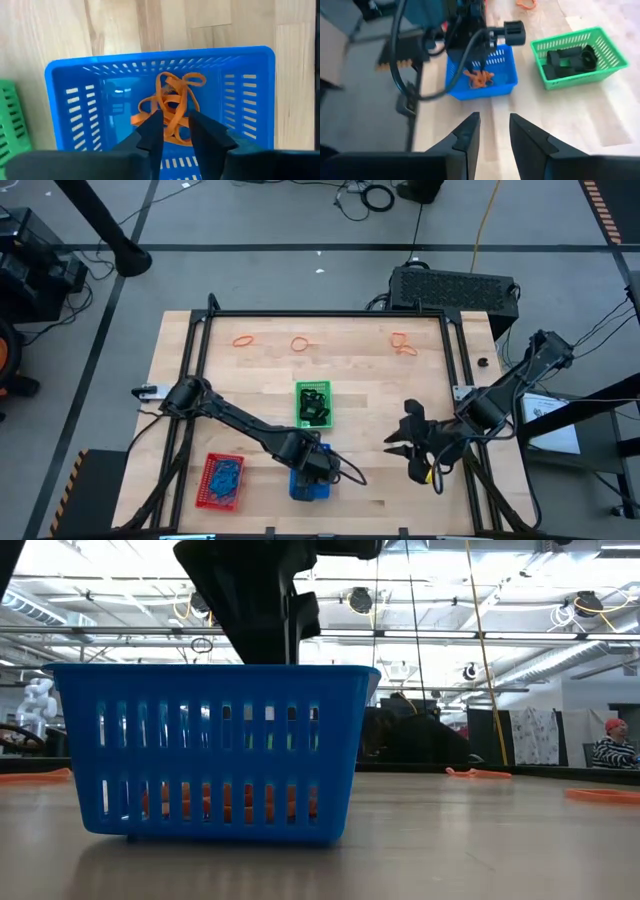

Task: Sort rubber bands into baskets
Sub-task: Put the orange rubberband into the blue bin

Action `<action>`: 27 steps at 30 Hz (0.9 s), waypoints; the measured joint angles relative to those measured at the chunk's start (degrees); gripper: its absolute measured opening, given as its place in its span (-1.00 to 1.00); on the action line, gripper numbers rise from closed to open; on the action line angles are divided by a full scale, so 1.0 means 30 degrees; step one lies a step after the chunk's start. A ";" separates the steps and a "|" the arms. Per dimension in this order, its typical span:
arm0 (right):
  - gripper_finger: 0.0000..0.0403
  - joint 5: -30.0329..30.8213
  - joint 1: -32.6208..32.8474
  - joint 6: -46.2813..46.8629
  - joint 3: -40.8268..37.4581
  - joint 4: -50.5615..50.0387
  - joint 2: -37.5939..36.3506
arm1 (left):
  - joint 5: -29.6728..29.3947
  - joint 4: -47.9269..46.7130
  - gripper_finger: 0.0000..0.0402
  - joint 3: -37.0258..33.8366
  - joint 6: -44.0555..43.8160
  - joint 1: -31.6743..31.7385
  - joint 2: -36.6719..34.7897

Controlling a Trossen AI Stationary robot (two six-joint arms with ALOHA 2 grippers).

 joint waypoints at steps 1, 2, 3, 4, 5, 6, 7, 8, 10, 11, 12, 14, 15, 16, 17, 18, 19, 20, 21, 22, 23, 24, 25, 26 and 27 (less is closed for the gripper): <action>-0.51 -0.0013 0.0000 -0.0503 0.0000 -0.0271 -0.0045 | 0.0014 -0.0003 -0.49 0.0000 -0.0229 0.0000 0.0000; -0.51 -0.0039 0.0000 -0.0960 0.0000 -0.0567 -0.0077 | 0.0099 -0.0015 -0.47 0.0000 -0.0522 0.0000 0.0000; -0.51 -0.0036 0.0000 -0.1315 0.0000 -0.0812 -0.0125 | 0.0242 -0.0032 -0.45 0.0001 -0.0746 0.0000 0.0000; -0.51 -0.0039 0.0000 -0.1685 0.0000 -0.1074 -0.0198 | 0.0365 -0.0060 -0.44 0.0028 -0.1029 0.0000 0.0000; -0.51 -0.0041 0.0000 -0.2092 0.0000 -0.1340 -0.0219 | 0.0383 -0.0414 -0.43 0.0188 -0.1207 0.0000 0.0000; -0.51 -0.0035 -0.0004 -0.2455 0.0000 -0.1518 -0.0224 | 0.0440 -0.0994 -0.43 0.0404 -0.1557 0.0000 0.0000; -0.51 -0.0015 -0.0043 -0.2845 0.0000 -0.1657 -0.0218 | 0.0459 -0.1571 -0.43 0.0650 -0.1968 0.0027 0.0000; -0.51 -0.0013 -0.0111 -0.3273 0.0000 -0.1718 -0.0217 | 0.0465 -0.2052 -0.42 0.0952 -0.2377 0.0082 0.0000; -0.51 0.0000 -0.0323 -0.4062 0.0000 -0.1668 -0.0217 | 0.0485 -0.2682 -0.42 0.1538 -0.3108 0.0204 0.0000; -0.51 0.0018 -0.0486 -0.4445 0.0000 -0.1599 -0.0217 | 0.0477 -0.3071 -0.42 0.1874 -0.3185 0.0280 0.0000; -0.51 0.0012 -0.0672 -0.4849 0.0000 -0.1514 -0.0217 | 0.0474 -0.3447 -0.42 0.2210 -0.3083 0.0341 0.0000; -0.51 -0.0002 -0.1078 -0.5425 0.0000 -0.1422 -0.0217 | 0.0315 -0.4036 -0.42 0.2941 -0.2892 0.0468 -0.0003; -0.51 -0.0029 -0.1326 -0.5629 0.0000 -0.1376 -0.0217 | 0.0168 -0.4518 -0.42 0.3218 -0.2744 0.0526 -0.0024; -0.51 -0.0036 -0.1551 -0.5757 0.0000 -0.1344 -0.0217 | 0.0034 -0.5133 -0.42 0.3427 -0.2540 0.0581 -0.0036; -0.51 -0.0049 -0.1768 -0.5803 0.0000 -0.1333 -0.0217 | -0.0132 -0.5702 -0.42 0.3592 -0.2430 0.0660 -0.0036; -0.51 -0.0057 -0.2006 -0.5806 0.0000 -0.1323 -0.0217 | -0.0267 -0.6159 -0.42 0.3683 -0.2218 0.0731 -0.0087; -0.51 -0.0056 -0.2252 -0.5807 0.0000 -0.1277 -0.0217 | -0.0440 -0.6602 -0.42 0.3687 -0.1919 0.0834 -0.0235; -0.51 -0.0058 -0.2482 -0.5804 0.0000 -0.1198 -0.0217 | -0.0538 -0.7024 -0.42 0.3687 -0.1609 0.1019 -0.0382; -0.51 -0.0058 -0.2718 -0.5742 0.0000 -0.1091 -0.0217 | -0.0583 -0.7314 -0.42 0.3687 -0.1328 0.1216 -0.0626; -0.51 -0.0066 -0.2924 -0.5549 0.0000 -0.0927 -0.0217 | -0.0682 -0.7612 -0.42 0.3687 -0.0943 0.1418 -0.0912; -0.51 -0.0073 -0.3109 -0.5267 0.0000 -0.0730 -0.0217 | -0.0797 -0.7901 -0.42 0.3649 -0.0563 0.1641 -0.1235; -0.51 -0.0079 -0.3270 -0.5015 0.0000 -0.0506 -0.0217 | -0.1014 -0.7993 -0.42 0.3463 -0.0139 0.1893 -0.1617; -0.51 -0.0130 -0.3416 -0.4845 0.0000 -0.0218 -0.0217 | -0.1312 -0.8032 -0.42 0.3158 0.0272 0.2165 -0.2095; -0.51 -0.0304 -0.3554 -0.4777 0.0000 -0.0063 -0.0217 | -0.1714 -0.8032 -0.42 0.2638 0.0615 0.2422 -0.2771; -0.51 -0.0500 -0.3695 -0.4769 0.0000 0.0035 -0.0217 | -0.2144 -0.8040 -0.42 0.1957 0.0951 0.2737 -0.3541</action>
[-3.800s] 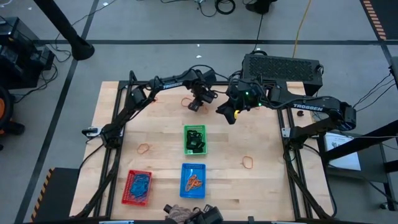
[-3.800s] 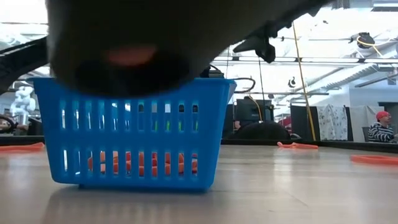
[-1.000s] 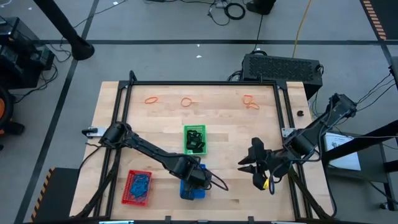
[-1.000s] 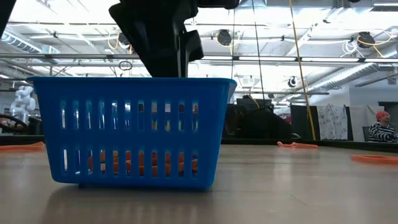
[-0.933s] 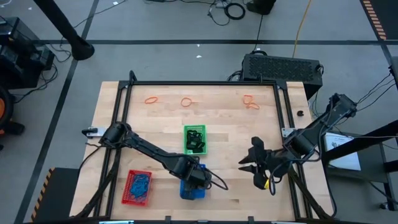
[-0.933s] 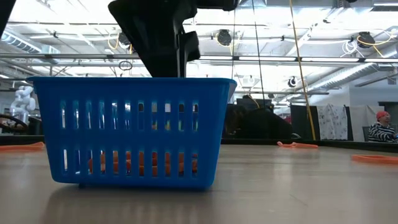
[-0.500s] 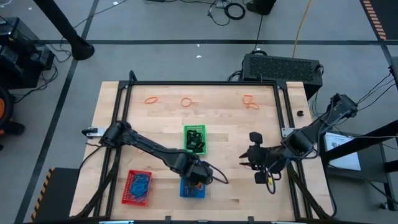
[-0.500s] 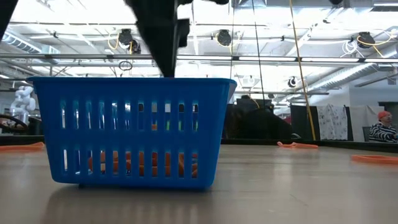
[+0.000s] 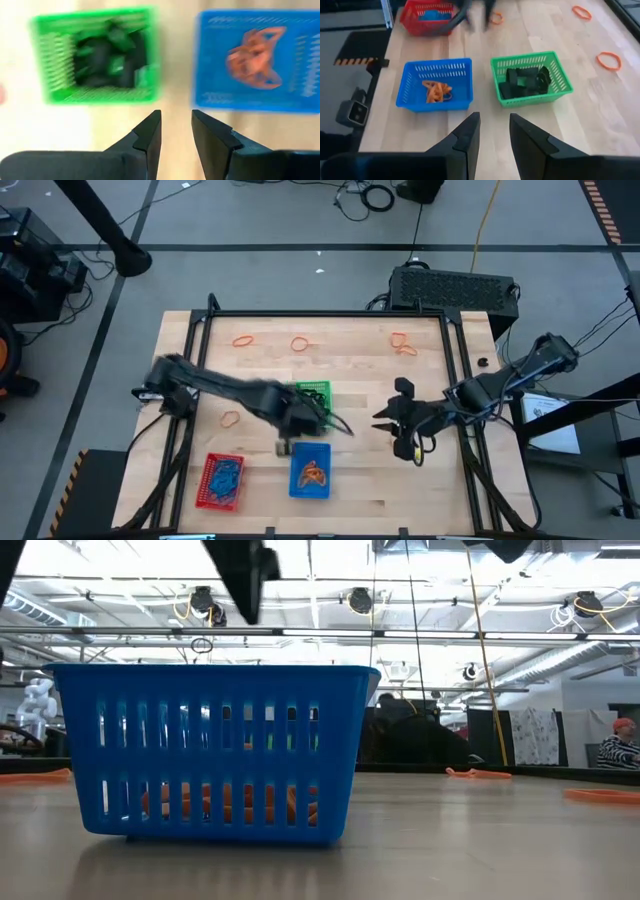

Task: Sort rubber bands into baskets
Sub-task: Put the orange rubberband into the blue bin

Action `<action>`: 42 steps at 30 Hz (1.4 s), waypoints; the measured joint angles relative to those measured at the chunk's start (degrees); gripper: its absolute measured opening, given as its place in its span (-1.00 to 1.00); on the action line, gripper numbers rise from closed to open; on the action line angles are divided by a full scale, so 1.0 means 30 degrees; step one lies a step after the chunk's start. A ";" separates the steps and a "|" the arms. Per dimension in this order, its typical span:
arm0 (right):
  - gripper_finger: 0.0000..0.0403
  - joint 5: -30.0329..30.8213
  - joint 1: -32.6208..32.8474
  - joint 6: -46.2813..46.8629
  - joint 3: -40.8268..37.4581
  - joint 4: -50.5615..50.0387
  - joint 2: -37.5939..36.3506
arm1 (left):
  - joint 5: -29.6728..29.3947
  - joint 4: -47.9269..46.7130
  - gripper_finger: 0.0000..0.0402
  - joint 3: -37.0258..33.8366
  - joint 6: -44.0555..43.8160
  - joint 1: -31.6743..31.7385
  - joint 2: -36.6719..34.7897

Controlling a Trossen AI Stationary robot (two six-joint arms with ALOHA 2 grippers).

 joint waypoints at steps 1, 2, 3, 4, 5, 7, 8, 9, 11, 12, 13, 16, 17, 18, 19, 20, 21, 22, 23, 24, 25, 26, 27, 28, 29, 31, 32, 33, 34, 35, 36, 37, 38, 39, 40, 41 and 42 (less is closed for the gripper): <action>-0.51 -0.0045 -0.0154 0.0007 0.0000 0.0182 0.0000 | -0.0326 0.0019 -0.42 -0.0757 0.0176 0.0355 -0.0880; -0.51 -0.0058 -0.0328 0.0025 0.0000 0.0412 0.0000 | -0.0510 0.0224 -0.42 -0.1707 0.0328 0.0724 -0.1859; -0.51 -0.0061 -0.0532 0.0077 0.0000 0.0604 0.0000 | -0.0559 0.0516 -0.42 -0.2808 0.0489 0.1098 -0.2927; -0.51 -0.0038 -0.0786 0.0144 0.0000 0.0802 0.0000 | -0.0573 0.0846 -0.42 -0.4011 0.0518 0.1484 -0.4015; -0.51 -0.0010 -0.1052 0.0209 0.0000 0.0985 0.0007 | -0.0580 0.1361 -0.42 -0.5303 0.0516 0.1832 -0.5134; -0.51 0.0032 -0.1633 0.0504 0.0000 0.1413 0.0130 | -0.0450 0.2906 -0.42 -0.7944 0.0447 0.2373 -0.7264; -0.51 0.0039 -0.1963 0.0675 0.0000 0.1735 0.0237 | -0.0203 0.3524 -0.42 -0.9223 0.0330 0.2609 -0.8288; -0.51 0.0073 -0.2287 0.0811 0.0000 0.2044 0.0361 | 0.0009 0.4015 -0.42 -1.0497 0.0152 0.2796 -0.9243; -0.51 0.0159 -0.2962 0.1009 0.0000 0.2290 0.0716 | 0.0500 0.4930 -0.42 -1.2768 -0.0095 0.3082 -1.0797; -0.51 0.0185 -0.3354 0.1095 0.0000 0.2498 0.0948 | 0.0716 0.5105 -0.42 -1.3809 -0.0406 0.3140 -1.1396; -0.51 0.0180 -0.3704 0.1158 0.0000 0.2630 0.1155 | 0.0951 0.5164 -0.42 -1.4786 -0.0759 0.3197 -1.1898; -0.51 0.0063 -0.4733 0.1372 0.0000 0.2563 0.1842 | 0.1685 0.5282 -0.42 -1.7202 -0.1502 0.3230 -1.2944; -0.51 0.0058 -0.5050 0.1542 0.0000 0.2553 0.2060 | 0.1892 0.5235 -0.42 -1.7869 -0.1517 0.3238 -1.3104; -0.51 0.0033 -0.5357 0.1693 0.0000 0.2568 0.2290 | 0.2050 0.5263 -0.42 -1.8466 -0.1520 0.3238 -1.3183; -0.51 -0.0033 -0.5656 0.1817 0.0000 0.2709 0.2536 | 0.2071 0.5345 -0.42 -1.8981 -0.1527 0.3238 -1.3220; -0.51 -0.0083 -0.5940 0.1868 0.0000 0.2992 0.2787 | 0.2071 0.5514 -0.42 -1.9491 -0.1645 0.3234 -1.3234; -0.51 -0.0152 -0.6203 0.1857 0.0000 0.3264 0.3003 | 0.2069 0.5702 -0.42 -1.9945 -0.1861 0.3239 -1.3241; -0.51 -0.0419 -0.6482 0.1720 0.0000 0.3403 0.3205 | 0.2057 0.5988 -0.42 -2.0362 -0.1999 0.3269 -1.3245; -0.51 -0.0896 -0.6771 0.1592 0.0000 0.3418 0.3375 | 0.2064 0.6506 -0.42 -2.0759 -0.2188 0.3289 -1.3245; -0.51 -0.1294 -0.7090 0.1615 0.0000 0.3403 0.3574 | 0.2069 0.7174 -0.42 -2.1123 -0.2450 0.3299 -1.3244; -0.51 -0.1638 -0.7466 0.1752 0.0000 0.3280 0.3714 | 0.2098 0.7685 -0.42 -2.1421 -0.2541 0.3303 -1.3238; -0.51 -0.1793 -0.7850 0.1999 0.0000 0.2898 0.3782 | 0.2108 0.8020 -0.42 -2.1700 -0.2645 0.3303 -1.3238; -0.51 -0.1908 -0.8288 0.2133 -0.0005 0.2439 0.3834 | 0.2108 0.8294 -0.42 -2.1969 -0.2761 0.3303 -1.3245; -0.51 -0.2021 -0.8756 0.2120 -0.0007 0.2105 0.3847 | 0.2086 0.8564 -0.42 -2.2227 -0.2922 0.3330 -1.3240; -0.51 -0.2064 -0.9207 0.2049 0.0000 0.1770 0.3844 | 0.2055 0.8719 -0.42 -2.2462 -0.2993 0.3409 -1.3238; -0.51 -0.2090 -1.0224 0.1772 0.0000 0.0867 0.3827 | 0.2042 0.8622 -0.42 -2.2732 -0.3030 0.3594 -1.3238; -0.51 -0.2194 -1.0683 0.1617 0.0000 0.0454 0.3744 | 0.2083 0.8618 -0.42 -2.2788 -0.3078 0.3692 -1.3230; -0.51 -0.2516 -1.1187 0.1414 0.0000 0.0180 0.3703 | 0.2093 0.8504 -0.42 -2.2794 -0.3229 0.3758 -1.3238; -0.51 -0.2963 -1.1654 0.1113 0.0000 0.0012 0.3640 | 0.2087 0.8318 -0.42 -2.2794 -0.3415 0.3825 -1.3238; -0.51 -0.3460 -1.2054 0.0799 0.0000 -0.0043 0.3621 | 0.1964 0.8039 -0.42 -2.2794 -0.3508 0.3903 -1.3238; -0.51 -0.3941 -1.2426 0.0498 0.0000 -0.0103 0.3625 | 0.1802 0.7787 -0.42 -2.2794 -0.3528 0.4000 -1.3230; -0.51 -0.4399 -1.2721 0.0177 0.0000 -0.0191 0.3642 | 0.1698 0.7704 -0.42 -2.2794 -0.3523 0.4107 -1.3230; -0.51 -0.4811 -1.2945 -0.0122 0.0000 -0.0247 0.3650 | 0.1658 0.7721 -0.42 -2.2794 -0.3531 0.4238 -1.3230; -0.51 -0.5099 -1.3141 -0.0388 0.0000 -0.0235 0.3649 | 0.1660 0.7720 -0.42 -2.2809 -0.3527 0.4389 -1.3223; -0.51 -0.5168 -1.3306 -0.0621 0.0000 -0.0209 0.3643 | 0.1680 0.7727 -0.42 -2.2872 -0.3513 0.4536 -1.3223; -0.51 -0.5175 -1.3458 -0.0853 0.0000 -0.0240 0.3643 | 0.1829 0.7733 -0.42 -2.3004 -0.3486 0.4675 -1.3230; -0.51 -0.5199 -1.3625 -0.1023 0.0000 -0.0342 0.3643 | 0.2086 0.7740 -0.42 -2.3204 -0.3417 0.4809 -1.3229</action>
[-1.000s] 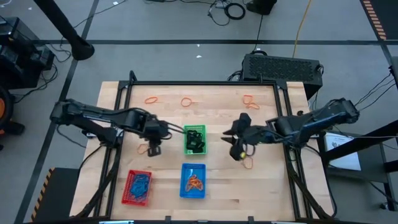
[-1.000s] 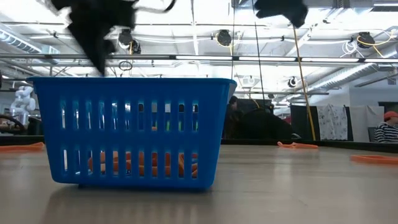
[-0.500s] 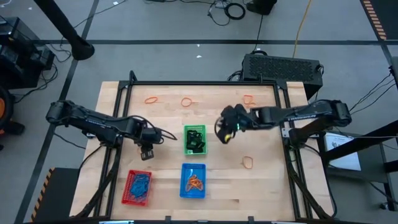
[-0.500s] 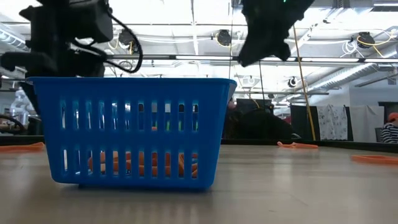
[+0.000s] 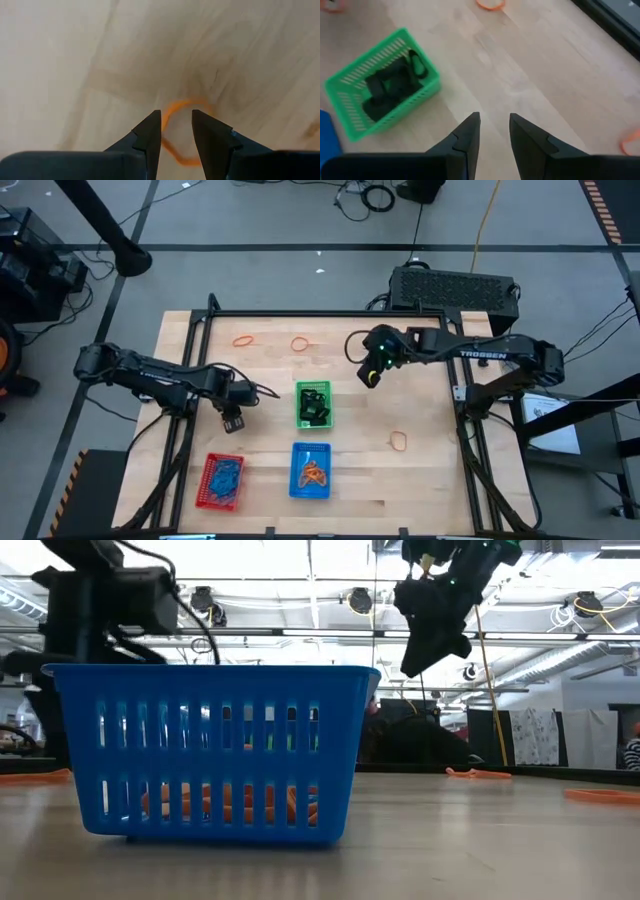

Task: Sort rubber bands into baskets
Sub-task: Put the orange rubberband into the blue bin

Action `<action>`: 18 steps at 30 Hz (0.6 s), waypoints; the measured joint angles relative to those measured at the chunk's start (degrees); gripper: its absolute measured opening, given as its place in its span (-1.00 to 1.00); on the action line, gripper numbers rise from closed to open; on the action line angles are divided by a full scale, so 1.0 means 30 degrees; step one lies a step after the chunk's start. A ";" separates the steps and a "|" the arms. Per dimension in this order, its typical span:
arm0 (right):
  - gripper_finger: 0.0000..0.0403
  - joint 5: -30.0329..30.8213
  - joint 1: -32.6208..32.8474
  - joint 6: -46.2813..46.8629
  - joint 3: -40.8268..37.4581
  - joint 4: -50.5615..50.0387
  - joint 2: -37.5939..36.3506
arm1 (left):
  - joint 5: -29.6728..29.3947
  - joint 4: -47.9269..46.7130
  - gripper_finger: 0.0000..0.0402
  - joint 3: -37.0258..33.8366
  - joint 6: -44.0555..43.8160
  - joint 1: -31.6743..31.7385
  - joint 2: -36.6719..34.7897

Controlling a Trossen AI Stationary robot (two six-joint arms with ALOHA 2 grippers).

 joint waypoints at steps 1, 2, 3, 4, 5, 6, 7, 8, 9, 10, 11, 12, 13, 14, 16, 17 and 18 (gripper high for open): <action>-0.51 -0.0023 -0.0189 -0.0185 0.0000 -0.0208 0.0000 | 0.0276 0.0024 -0.42 -0.0259 0.0133 0.0120 0.0006; -0.51 -0.0028 -0.0413 -0.0482 0.0000 -0.0397 0.0000 | 0.0570 0.0136 -0.42 -0.0539 0.0438 0.0257 0.0006; -0.51 -0.0028 -0.0686 -0.0746 0.0000 -0.0632 0.0000 | 0.0747 0.0326 -0.42 -0.0810 0.0640 0.0332 0.0006; -0.51 -0.0036 -0.1002 -0.0906 0.0000 -0.0897 0.0000 | 0.0898 0.0538 -0.42 -0.1058 0.0643 0.0415 0.0006; -0.51 -0.0035 -0.1376 -0.1023 0.0000 -0.1146 0.0000 | 0.1020 0.0787 -0.42 -0.1229 0.0572 0.0498 0.0006; -0.51 -0.0035 -0.1776 -0.1155 0.0000 -0.1319 0.0000 | 0.1018 0.1092 -0.42 -0.1341 0.0494 0.0556 0.0006; -0.51 -0.0028 -0.2189 -0.1363 0.0000 -0.1420 0.0000 | 0.0953 0.1368 -0.42 -0.1434 0.0381 0.0625 0.0006; -0.51 -0.0024 -0.2633 -0.1588 0.0000 -0.1498 0.0000 | 0.0789 0.1586 -0.42 -0.1563 0.0117 0.0683 0.0006; -0.51 -0.0026 -0.3143 -0.1807 0.0000 -0.1606 0.0000 | 0.0618 0.1728 -0.42 -0.1682 -0.0059 0.0741 0.0006; -0.51 -0.0032 -0.3675 -0.1994 -0.0025 -0.1663 0.0000 | 0.0568 0.1974 -0.42 -0.1782 -0.0121 0.0777 0.0006; -0.51 -0.0035 -0.4274 -0.2125 -0.0104 -0.1644 0.0000 | 0.0568 0.2201 -0.42 -0.1851 -0.0358 0.0809 -0.0002; -0.51 -0.0035 -0.4917 -0.2200 -0.0258 -0.1608 0.0000 | 0.0572 0.2347 -0.42 -0.1900 -0.0610 0.0831 -0.0015; -0.51 -0.0025 -0.5599 -0.2223 -0.0475 -0.1598 0.0000 | 0.0583 0.2450 -0.43 -0.1929 -0.0849 0.0859 -0.0016; -0.51 0.0016 -0.6297 -0.2226 -0.0766 -0.1512 0.0000 | 0.0583 0.2497 -0.45 -0.1936 -0.1041 0.0870 -0.0016; -0.51 0.0026 -0.7659 -0.2364 -0.1440 -0.1140 0.0000 | 0.0583 0.2546 -0.53 -0.1939 -0.1097 0.0870 -0.0016; -0.51 0.0025 -0.8278 -0.2556 -0.1782 -0.0730 0.0000 | 0.0583 0.2580 -0.60 -0.1944 -0.1097 0.0870 -0.0016; -0.51 0.0006 -0.8828 -0.2782 -0.2134 -0.0255 0.0000 | 0.0583 0.2646 -0.67 -0.1944 -0.1098 0.0870 -0.0016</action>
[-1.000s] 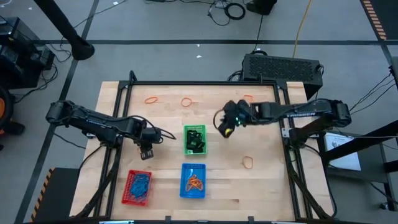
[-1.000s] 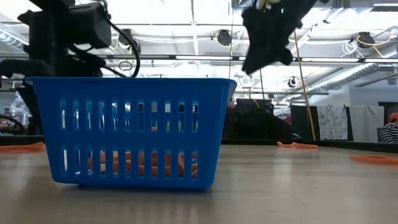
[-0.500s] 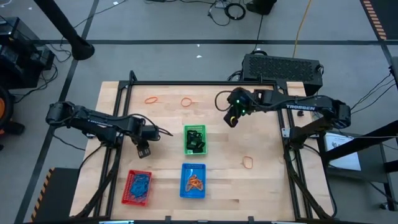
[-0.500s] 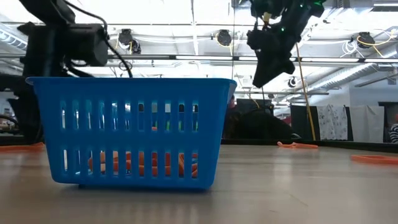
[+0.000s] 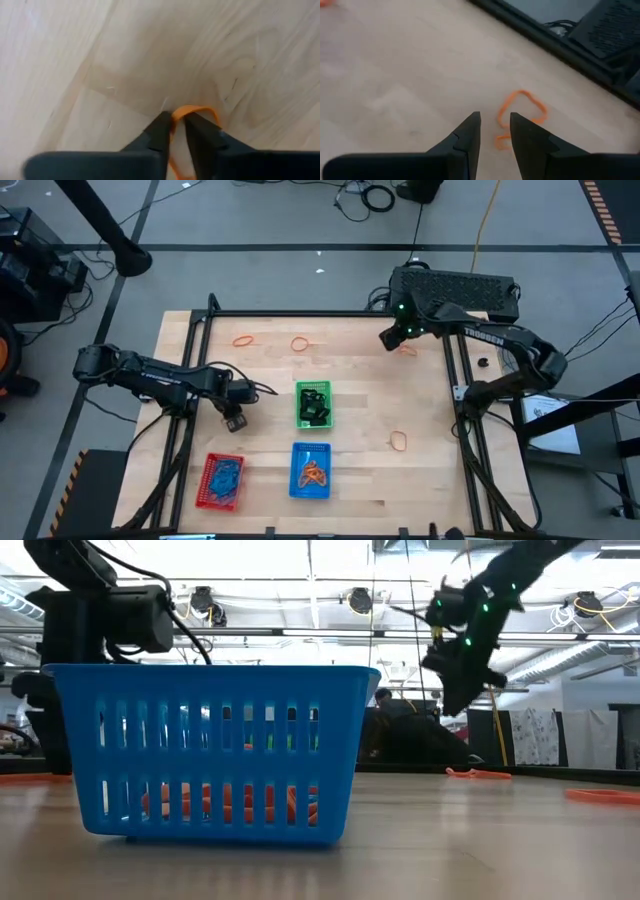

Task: Sort rubber bands into baskets
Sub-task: Put the orange rubberband into the blue bin

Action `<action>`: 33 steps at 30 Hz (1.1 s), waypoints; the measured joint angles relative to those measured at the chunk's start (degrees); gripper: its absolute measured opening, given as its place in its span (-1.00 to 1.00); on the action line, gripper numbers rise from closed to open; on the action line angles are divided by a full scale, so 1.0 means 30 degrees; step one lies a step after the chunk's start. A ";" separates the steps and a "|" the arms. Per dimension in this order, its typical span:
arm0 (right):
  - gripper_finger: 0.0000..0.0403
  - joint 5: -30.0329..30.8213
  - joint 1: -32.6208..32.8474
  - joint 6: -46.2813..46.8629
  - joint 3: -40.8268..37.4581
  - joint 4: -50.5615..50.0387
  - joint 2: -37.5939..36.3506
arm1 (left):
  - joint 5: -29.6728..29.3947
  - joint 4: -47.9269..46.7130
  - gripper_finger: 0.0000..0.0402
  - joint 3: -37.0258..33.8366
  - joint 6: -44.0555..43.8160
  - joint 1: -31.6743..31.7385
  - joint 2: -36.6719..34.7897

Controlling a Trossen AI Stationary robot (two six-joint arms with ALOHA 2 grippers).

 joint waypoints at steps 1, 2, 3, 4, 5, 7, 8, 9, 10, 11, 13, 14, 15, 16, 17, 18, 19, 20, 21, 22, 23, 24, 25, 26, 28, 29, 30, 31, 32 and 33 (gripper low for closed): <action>-0.51 -0.0200 -0.0497 -0.0143 -0.0344 0.0402 0.0000 | 0.0017 0.0068 -0.76 0.0000 -0.0007 0.0000 0.0000; -0.51 -0.0557 -0.0954 -0.0155 -0.0720 0.0734 0.0000 | 0.0069 0.0152 -0.85 0.0000 -0.0026 0.0000 0.0000; -0.51 -0.0940 -0.1375 -0.0141 -0.1043 0.0990 0.0007 | 0.0087 0.0239 -0.92 0.0000 -0.0319 -0.0007 0.0000; -0.51 -0.1170 -0.1721 -0.0129 -0.1311 0.1317 0.0007 | 0.0070 0.0301 -0.95 0.0000 -0.0761 -0.0015 0.0000; -0.51 -0.1310 -0.2037 -0.0081 -0.1623 0.1724 0.0007 | 0.0061 0.0321 -0.96 0.0038 -0.1089 -0.0015 0.0000; -0.51 -0.1327 -0.2597 0.0217 -0.2241 0.2383 0.0007 | -0.0062 0.0494 -0.97 0.0357 -0.1379 -0.0019 0.0046; -0.51 -0.1323 -0.2869 0.0493 -0.2528 0.2738 0.0007 | -0.0103 0.0742 -0.97 0.0732 -0.1396 -0.0015 0.0048; -0.51 -0.1337 -0.3129 0.0881 -0.2740 0.3068 0.0007 | -0.0118 0.0959 -0.98 0.1101 -0.1458 -0.0015 0.0016; -0.51 -0.1338 -0.3363 0.1272 -0.2925 0.3445 0.0007 | -0.0147 0.1026 -0.98 0.1459 -0.1479 -0.0015 0.0001; -0.51 -0.1349 -0.3610 0.1613 -0.3096 0.3681 0.0007 | -0.0164 0.1057 -0.98 0.1865 -0.1479 -0.0015 0.0032; -0.51 -0.1368 -0.3972 0.2088 -0.3439 0.3940 0.0032 | -0.0398 0.1398 -0.98 0.2897 -0.1475 -0.0022 0.0032; -0.51 -0.1373 -0.4111 0.2264 -0.3548 0.4158 0.0120 | -0.0604 0.1649 -0.98 0.3496 -0.1432 -0.0022 0.0026; -0.51 -0.1369 -0.4236 0.2369 -0.3671 0.4519 0.0222 | -0.0841 0.1885 -0.99 0.4017 -0.1426 -0.0026 0.0022; -0.51 -0.1389 -0.4367 0.2413 -0.3749 0.4719 0.0341 | -0.1056 0.2040 -0.99 0.4523 -0.1420 -0.0036 0.0022; -0.51 -0.1389 -0.4479 0.2420 -0.3796 0.4811 0.0520 | -0.1217 0.2304 -0.99 0.5002 -0.1427 -0.0036 0.0022; -0.51 -0.1394 -0.4584 0.2427 -0.3820 0.4959 0.0754 | -0.1373 0.2822 -0.99 0.5521 -0.1408 -0.0063 0.0022; -0.51 -0.1390 -0.4669 0.2430 -0.3826 0.5086 0.1003 | -0.1531 0.3468 -0.99 0.6050 -0.1334 -0.0088 0.0022; -0.51 -0.1367 -0.4740 0.2425 -0.3826 0.5124 0.1283 | -0.1746 0.4202 -0.99 0.6511 -0.1326 -0.0183 0.0017; -0.51 -0.1353 -0.4802 0.2426 -0.3826 0.5141 0.1524 | -0.2013 0.4925 -0.99 0.6861 -0.1311 -0.0272 0.0007; -0.51 -0.1302 -0.4890 0.2432 -0.3826 0.5183 0.1796 | -0.2270 0.5639 -0.99 0.7144 -0.1311 -0.0388 0.0010; -0.51 -0.1302 -0.4918 0.2425 -0.3826 0.5242 0.2104 | -0.2553 0.6534 -0.99 0.7358 -0.1320 -0.0553 0.0030; -0.51 -0.1284 -0.4926 0.2425 -0.3826 0.5351 0.2419 | -0.2800 0.7468 -0.99 0.7518 -0.1341 -0.0699 0.0064; -0.51 -0.1277 -0.4926 0.2419 -0.3826 0.5496 0.2705 | -0.3006 0.8463 -0.99 0.7659 -0.1358 -0.0885 0.0198; -0.51 -0.1264 -0.4941 0.2404 -0.3833 0.5688 0.2964 | -0.3085 0.9408 -0.99 0.7764 -0.1447 -0.1099 0.0299; -0.51 -0.1259 -0.4987 0.2399 -0.3833 0.6108 0.3398 | -0.3086 1.0840 -0.99 0.7885 -0.1510 -0.1723 0.0666; -0.51 -0.1220 -0.5001 0.2393 -0.3833 0.6273 0.3581 | -0.3004 1.1487 -0.99 0.7998 -0.1582 -0.2151 0.0976; -0.51 -0.1191 -0.5006 0.2397 -0.3835 0.6358 0.3637 | -0.2791 1.2025 -0.99 0.8155 -0.1899 -0.2623 0.1345; -0.51 -0.1192 -0.5006 0.2426 -0.3841 0.6453 0.3640 | -0.2597 1.2286 -0.99 0.8313 -0.2228 -0.3101 0.1739; -0.51 -0.1192 -0.5020 0.2455 -0.3833 0.6619 0.3628 | -0.2442 1.2284 -0.99 0.8497 -0.2458 -0.3625 0.2182; -0.51 -0.1186 -0.5041 0.2490 -0.3812 0.6714 0.3653 | -0.2258 1.2224 -0.99 0.8733 -0.2499 -0.4136 0.2655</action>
